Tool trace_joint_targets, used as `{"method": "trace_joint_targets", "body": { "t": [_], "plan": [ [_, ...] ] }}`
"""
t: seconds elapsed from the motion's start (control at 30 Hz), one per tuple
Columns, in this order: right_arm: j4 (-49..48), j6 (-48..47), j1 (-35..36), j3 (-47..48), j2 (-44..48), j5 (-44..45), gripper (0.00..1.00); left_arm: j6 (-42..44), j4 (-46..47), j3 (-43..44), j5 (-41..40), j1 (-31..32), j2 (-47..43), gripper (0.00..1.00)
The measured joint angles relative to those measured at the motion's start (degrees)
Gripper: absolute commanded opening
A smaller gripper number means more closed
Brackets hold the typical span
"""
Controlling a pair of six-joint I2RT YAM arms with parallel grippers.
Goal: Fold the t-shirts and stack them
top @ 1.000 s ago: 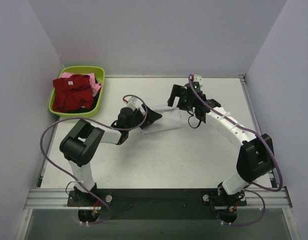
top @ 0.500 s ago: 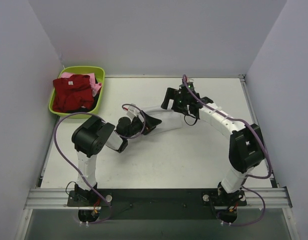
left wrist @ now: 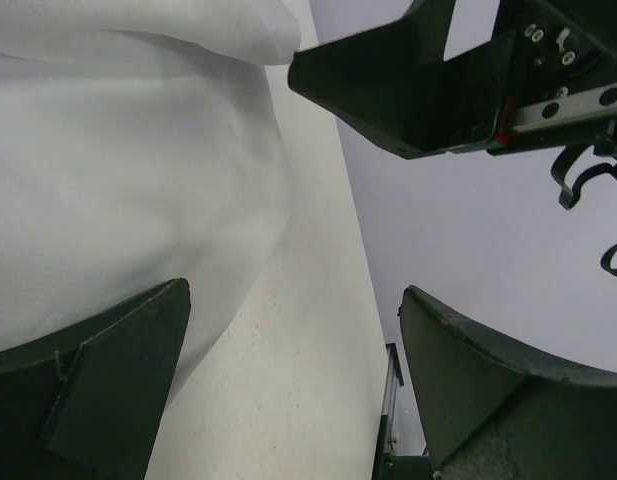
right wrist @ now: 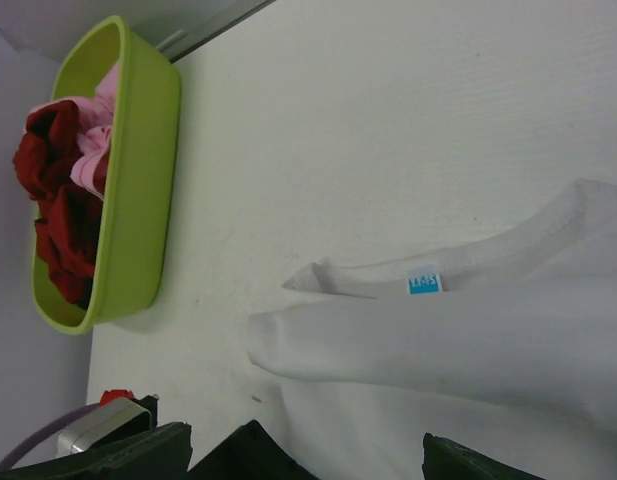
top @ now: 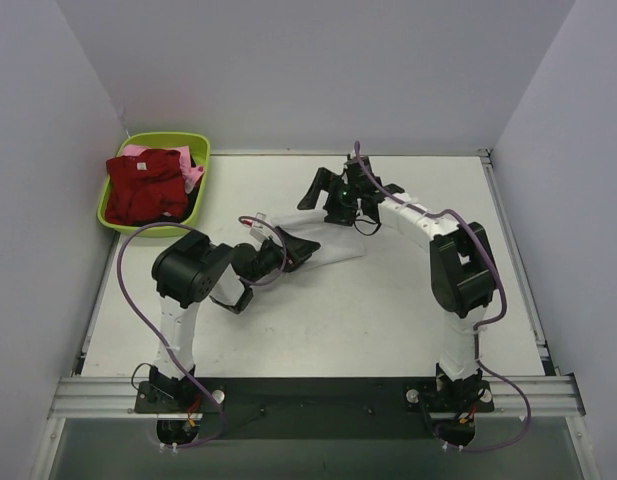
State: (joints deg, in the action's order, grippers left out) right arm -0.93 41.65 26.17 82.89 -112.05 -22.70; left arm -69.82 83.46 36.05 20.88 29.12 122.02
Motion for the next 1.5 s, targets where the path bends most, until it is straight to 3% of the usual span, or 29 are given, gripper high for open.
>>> {"method": "trace_joint_targets", "body": {
  "t": [0.3,0.93,1.5],
  "plan": [
    [-4.4,6.9,-0.9,2.6,-7.0,-6.2,1.0,-0.6,2.6,-1.3,0.9,-0.8,0.5,0.97],
    [-9.2,10.2,-1.1,-6.4,-2.3,-8.6,1.0,-1.9,3.3,-1.8,3.0,-2.0,0.9,0.97],
    [-7.1,9.2,-4.3,20.7,-23.8,-9.1,1.0,-1.9,3.8,-2.6,3.4,-2.3,0.8,0.97]
  ]
}}
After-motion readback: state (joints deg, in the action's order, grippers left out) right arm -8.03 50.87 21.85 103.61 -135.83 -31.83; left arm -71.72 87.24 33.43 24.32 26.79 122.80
